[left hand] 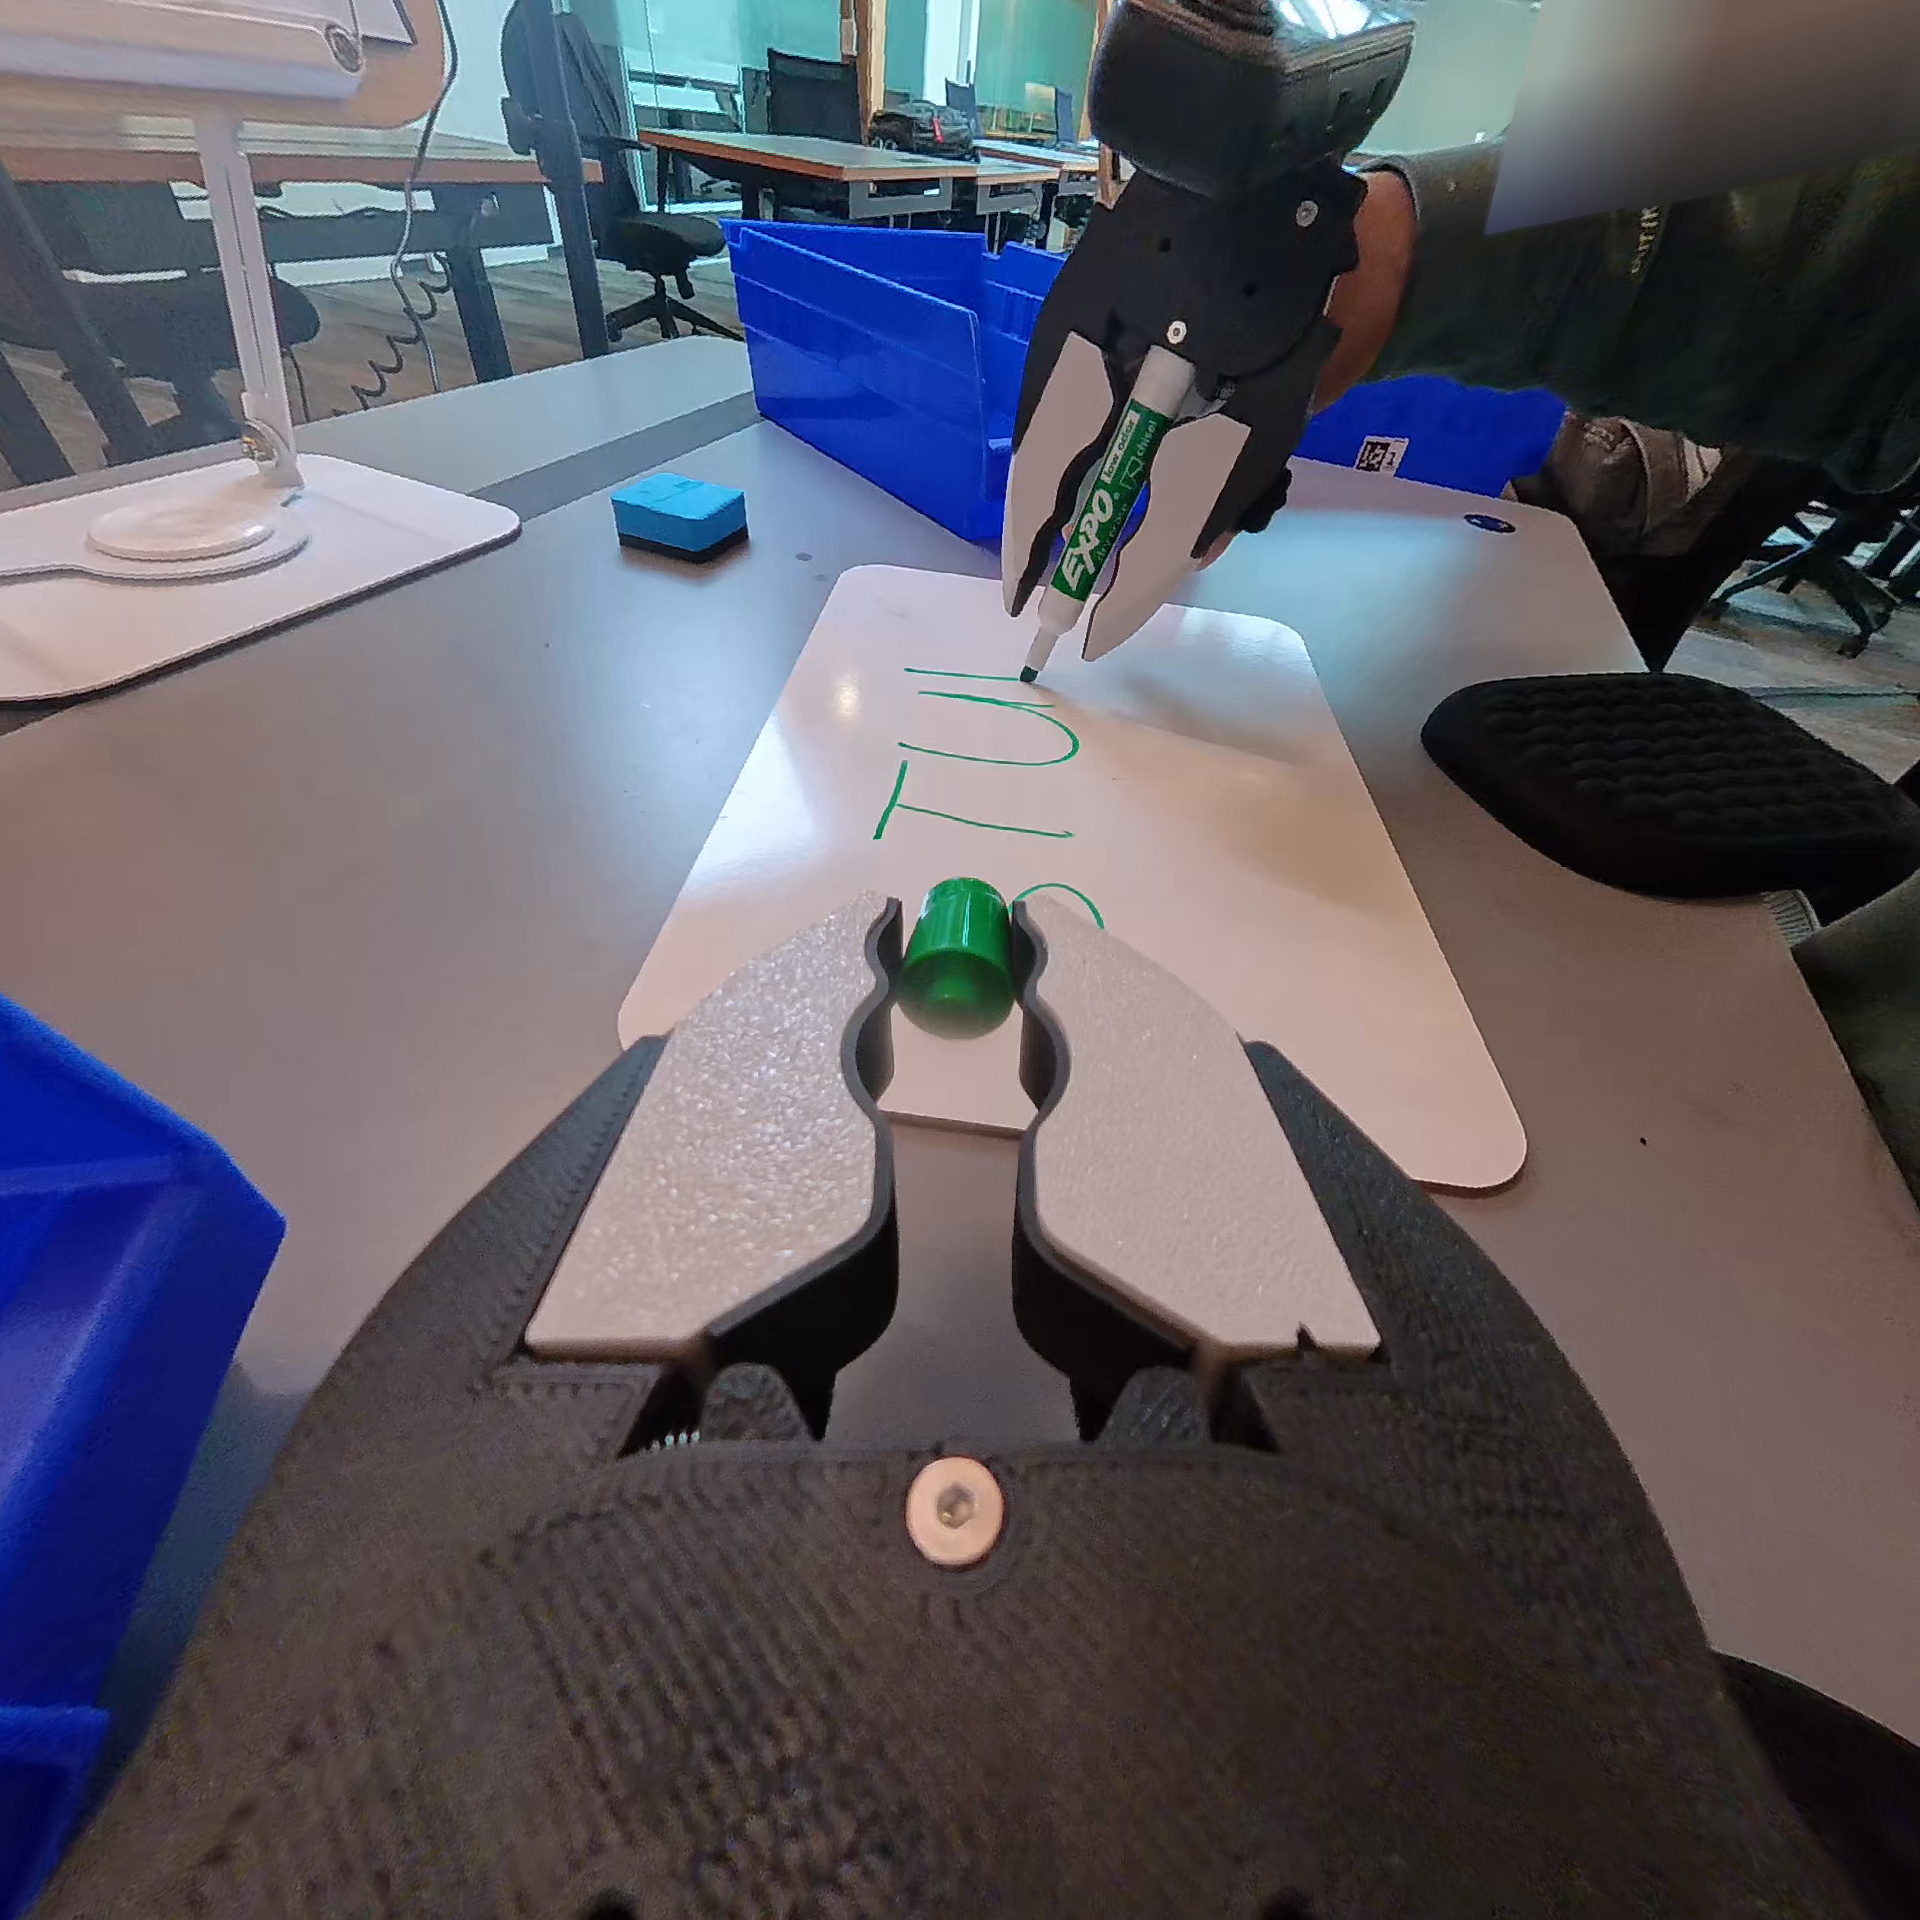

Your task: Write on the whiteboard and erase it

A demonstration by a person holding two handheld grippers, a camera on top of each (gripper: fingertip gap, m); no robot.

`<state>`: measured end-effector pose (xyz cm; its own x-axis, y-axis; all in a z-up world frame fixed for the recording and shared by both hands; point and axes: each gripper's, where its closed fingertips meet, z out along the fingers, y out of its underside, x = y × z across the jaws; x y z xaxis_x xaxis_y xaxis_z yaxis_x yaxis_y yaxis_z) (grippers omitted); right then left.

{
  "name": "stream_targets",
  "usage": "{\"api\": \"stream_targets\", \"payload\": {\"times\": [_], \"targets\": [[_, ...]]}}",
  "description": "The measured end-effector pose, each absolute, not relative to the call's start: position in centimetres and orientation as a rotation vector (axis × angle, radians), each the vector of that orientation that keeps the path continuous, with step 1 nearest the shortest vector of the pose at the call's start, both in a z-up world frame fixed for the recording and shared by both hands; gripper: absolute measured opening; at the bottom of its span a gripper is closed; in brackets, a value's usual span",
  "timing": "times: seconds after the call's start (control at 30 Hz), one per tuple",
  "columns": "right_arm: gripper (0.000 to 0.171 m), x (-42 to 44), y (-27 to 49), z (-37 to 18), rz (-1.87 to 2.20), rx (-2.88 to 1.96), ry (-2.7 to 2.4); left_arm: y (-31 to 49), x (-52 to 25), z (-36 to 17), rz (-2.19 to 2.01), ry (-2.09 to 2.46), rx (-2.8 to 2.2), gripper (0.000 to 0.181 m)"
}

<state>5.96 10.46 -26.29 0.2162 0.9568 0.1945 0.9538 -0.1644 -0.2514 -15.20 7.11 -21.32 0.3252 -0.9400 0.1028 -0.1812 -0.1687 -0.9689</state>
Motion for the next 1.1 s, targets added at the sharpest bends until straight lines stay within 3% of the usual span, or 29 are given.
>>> {"api": "stream_targets", "payload": {"times": [1.1], "targets": [[0.033, 7.0, 15.2, -25.1, 0.012, -2.163, -1.689, 7.1, -15.2, -21.2, -0.985, 1.019, -1.605, 0.020]]}}
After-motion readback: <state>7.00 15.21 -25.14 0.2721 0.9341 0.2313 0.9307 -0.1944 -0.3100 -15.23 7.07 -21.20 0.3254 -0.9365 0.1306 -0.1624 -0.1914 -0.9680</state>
